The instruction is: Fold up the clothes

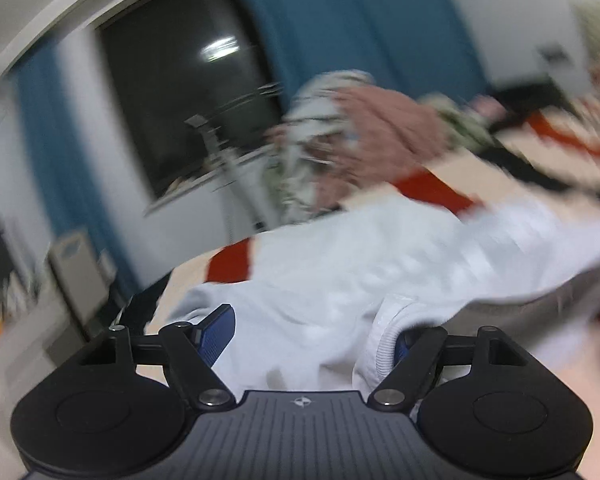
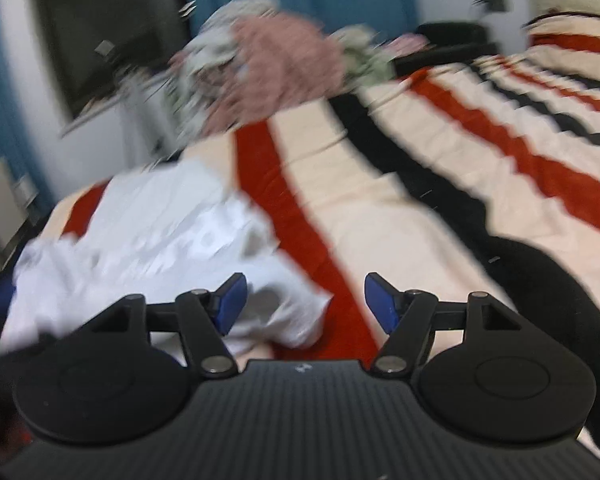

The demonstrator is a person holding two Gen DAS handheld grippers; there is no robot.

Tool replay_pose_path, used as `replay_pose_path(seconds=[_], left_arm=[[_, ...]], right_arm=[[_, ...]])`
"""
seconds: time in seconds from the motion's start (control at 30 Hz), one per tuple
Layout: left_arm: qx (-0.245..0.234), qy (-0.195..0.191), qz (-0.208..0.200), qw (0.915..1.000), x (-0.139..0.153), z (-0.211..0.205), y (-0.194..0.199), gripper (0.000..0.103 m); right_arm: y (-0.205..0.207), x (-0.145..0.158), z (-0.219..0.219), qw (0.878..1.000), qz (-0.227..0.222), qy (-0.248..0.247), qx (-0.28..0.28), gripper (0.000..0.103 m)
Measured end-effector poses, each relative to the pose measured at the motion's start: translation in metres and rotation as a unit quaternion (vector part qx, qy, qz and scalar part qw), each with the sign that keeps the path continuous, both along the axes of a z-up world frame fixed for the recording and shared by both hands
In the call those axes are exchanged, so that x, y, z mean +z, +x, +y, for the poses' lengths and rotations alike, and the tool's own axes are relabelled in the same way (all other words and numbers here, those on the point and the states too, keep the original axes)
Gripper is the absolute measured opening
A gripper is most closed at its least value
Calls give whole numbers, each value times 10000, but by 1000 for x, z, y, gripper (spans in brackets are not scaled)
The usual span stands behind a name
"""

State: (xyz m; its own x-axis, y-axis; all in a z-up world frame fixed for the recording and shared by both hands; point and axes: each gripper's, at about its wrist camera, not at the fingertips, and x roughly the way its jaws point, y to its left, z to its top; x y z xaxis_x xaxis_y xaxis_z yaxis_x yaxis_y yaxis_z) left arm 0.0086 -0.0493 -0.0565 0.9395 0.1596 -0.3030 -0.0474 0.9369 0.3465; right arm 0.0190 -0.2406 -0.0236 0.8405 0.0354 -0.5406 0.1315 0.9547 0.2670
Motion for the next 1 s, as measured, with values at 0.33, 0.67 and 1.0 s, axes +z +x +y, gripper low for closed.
replay_pose_path(seconds=[0.33, 0.67, 1.0], left_arm=[[107, -1146, -164, 9932, 27, 31, -13, 82], [401, -1580, -222, 9864, 38, 53, -18, 81], [756, -2031, -249, 9759, 44, 74, -23, 82]], right_arm=[[15, -19, 14, 9987, 299, -398, 100, 67], [9, -22, 71, 9808, 17, -1188, 1548, 66], [5, -23, 62, 9859, -130, -1319, 1018, 66]])
